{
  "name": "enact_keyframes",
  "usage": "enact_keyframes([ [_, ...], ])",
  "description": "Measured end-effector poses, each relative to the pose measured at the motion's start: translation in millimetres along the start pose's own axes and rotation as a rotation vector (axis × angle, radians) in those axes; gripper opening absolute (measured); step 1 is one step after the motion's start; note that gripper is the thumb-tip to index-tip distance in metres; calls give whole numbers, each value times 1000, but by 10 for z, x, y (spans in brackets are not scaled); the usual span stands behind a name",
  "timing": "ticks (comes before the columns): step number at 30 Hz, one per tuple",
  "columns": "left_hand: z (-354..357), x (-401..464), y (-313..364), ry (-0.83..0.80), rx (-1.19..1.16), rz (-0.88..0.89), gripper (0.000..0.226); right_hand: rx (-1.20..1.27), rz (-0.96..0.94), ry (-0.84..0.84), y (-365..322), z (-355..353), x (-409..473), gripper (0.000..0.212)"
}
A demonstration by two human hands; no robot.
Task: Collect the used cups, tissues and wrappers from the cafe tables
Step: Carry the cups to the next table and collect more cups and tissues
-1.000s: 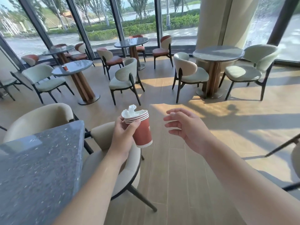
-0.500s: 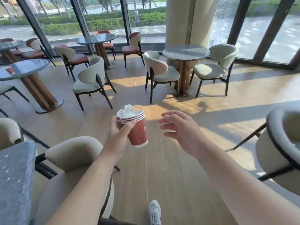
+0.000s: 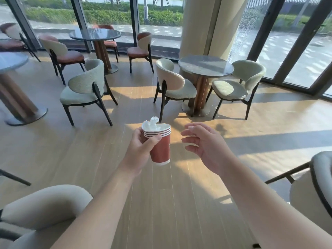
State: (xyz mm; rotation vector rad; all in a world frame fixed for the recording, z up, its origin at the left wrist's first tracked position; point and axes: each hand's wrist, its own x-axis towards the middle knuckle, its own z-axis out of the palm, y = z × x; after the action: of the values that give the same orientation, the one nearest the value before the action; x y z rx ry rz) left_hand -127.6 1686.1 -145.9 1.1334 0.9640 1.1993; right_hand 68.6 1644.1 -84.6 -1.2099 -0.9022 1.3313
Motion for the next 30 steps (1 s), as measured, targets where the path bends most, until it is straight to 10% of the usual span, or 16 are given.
enact_keyframes([
  [17,-946,1430,233,125,30,44,81,-18,49,-155,-16,687,1945,17],
  [30,-1757,3156,610,263,128,46,34,104,146,-412,-285,1841,4170,16],
])
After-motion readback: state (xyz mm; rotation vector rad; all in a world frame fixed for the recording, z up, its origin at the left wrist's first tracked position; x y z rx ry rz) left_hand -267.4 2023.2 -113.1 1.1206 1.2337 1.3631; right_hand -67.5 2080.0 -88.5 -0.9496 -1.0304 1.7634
